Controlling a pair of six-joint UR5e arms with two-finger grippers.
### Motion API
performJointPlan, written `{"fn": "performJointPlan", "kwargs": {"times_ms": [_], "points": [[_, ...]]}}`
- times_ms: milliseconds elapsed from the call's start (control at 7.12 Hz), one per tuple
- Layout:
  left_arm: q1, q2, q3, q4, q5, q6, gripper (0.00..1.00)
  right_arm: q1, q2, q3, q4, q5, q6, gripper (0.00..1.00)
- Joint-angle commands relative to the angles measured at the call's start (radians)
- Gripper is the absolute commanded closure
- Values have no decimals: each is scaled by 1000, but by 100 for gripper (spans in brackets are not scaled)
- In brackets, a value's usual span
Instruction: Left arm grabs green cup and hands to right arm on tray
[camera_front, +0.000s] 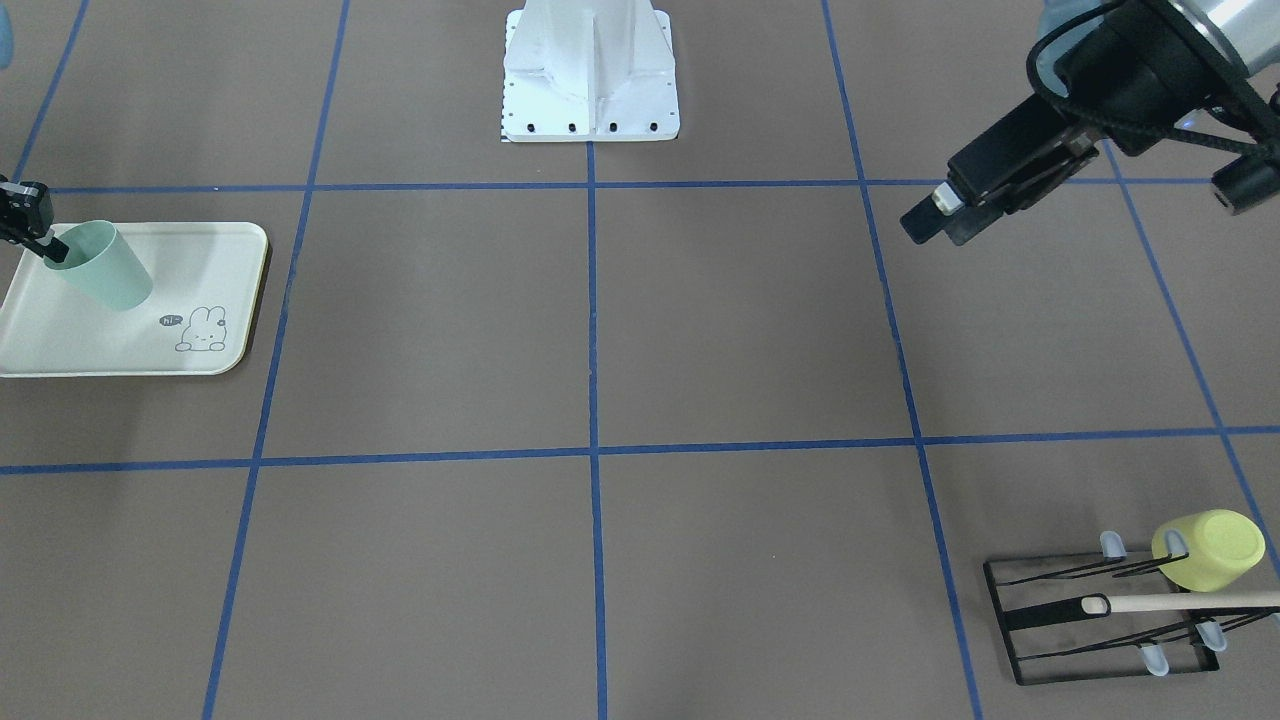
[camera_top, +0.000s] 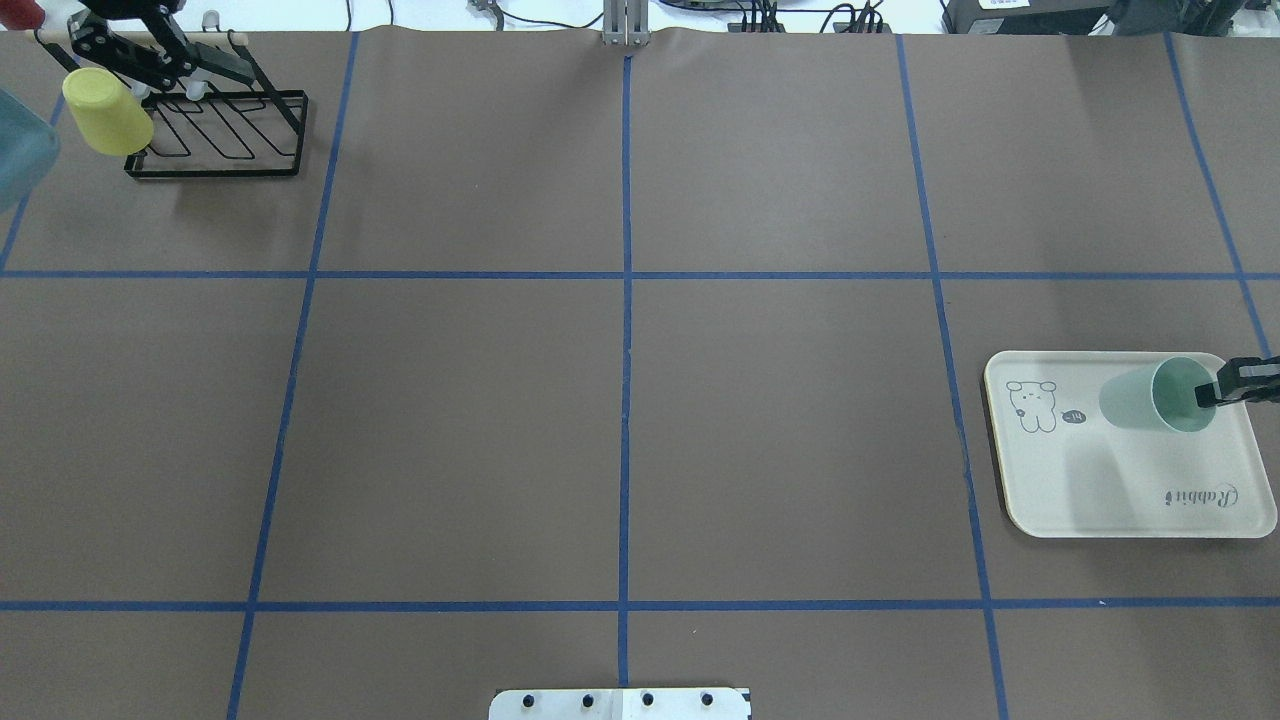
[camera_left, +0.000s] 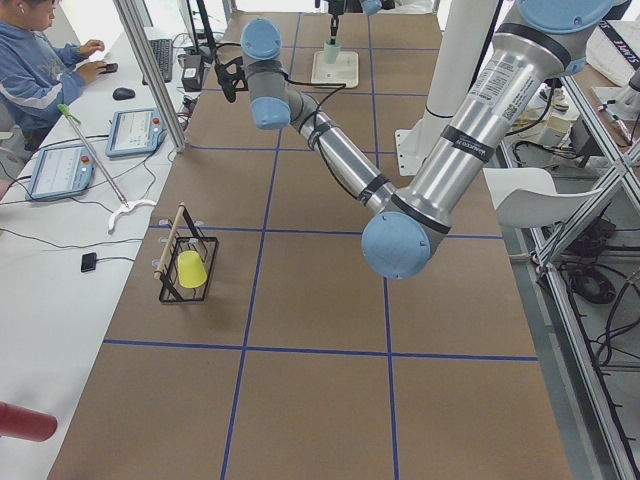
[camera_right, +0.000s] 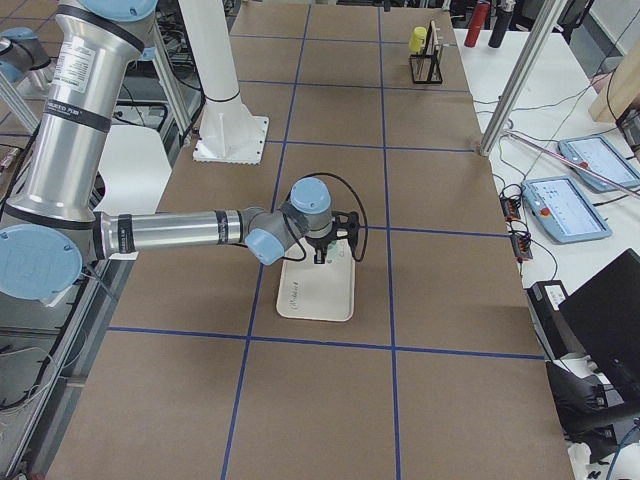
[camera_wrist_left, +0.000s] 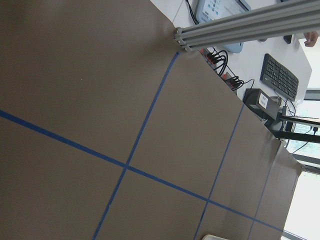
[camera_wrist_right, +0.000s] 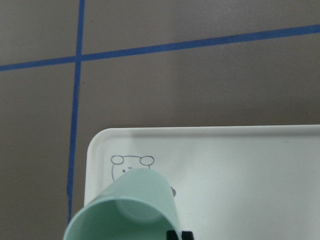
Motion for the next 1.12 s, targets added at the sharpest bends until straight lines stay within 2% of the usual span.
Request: {"fn": "performJointPlan", "kwargs": {"times_ms": [0,141,281,422,703,984], "points": [[-28,33,-14,87,3,146,0,15,28,29,-280,1,-203,100],[-28,41,-22,89,3,152,0,44,77,31,-436,11,-304,100],[-28,41,-28,89,3,152,0,53,147,18,-537,16,-345,100],[-28,41,-34,89,3,152,0,52,160,15,-568,7,-347,100],[-28,41,-36,89,3,152,0,47,189,-52,-559,8,-347,100],[-28,41,-41,89,3,152,0,21,189,-61,-559,7,-344,100]]}}
